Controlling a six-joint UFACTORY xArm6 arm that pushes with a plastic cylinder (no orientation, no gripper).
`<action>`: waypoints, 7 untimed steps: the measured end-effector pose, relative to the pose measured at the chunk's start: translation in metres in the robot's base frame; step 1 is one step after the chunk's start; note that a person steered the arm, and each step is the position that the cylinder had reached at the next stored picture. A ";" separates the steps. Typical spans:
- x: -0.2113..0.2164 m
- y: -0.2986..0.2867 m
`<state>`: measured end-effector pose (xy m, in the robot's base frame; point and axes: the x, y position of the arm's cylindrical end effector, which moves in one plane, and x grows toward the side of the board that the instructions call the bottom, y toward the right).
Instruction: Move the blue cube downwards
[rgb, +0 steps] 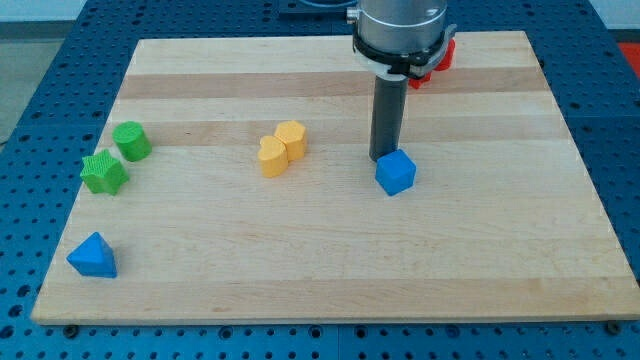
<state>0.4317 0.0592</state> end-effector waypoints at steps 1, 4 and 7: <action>0.001 0.000; 0.010 0.000; 0.058 -0.020</action>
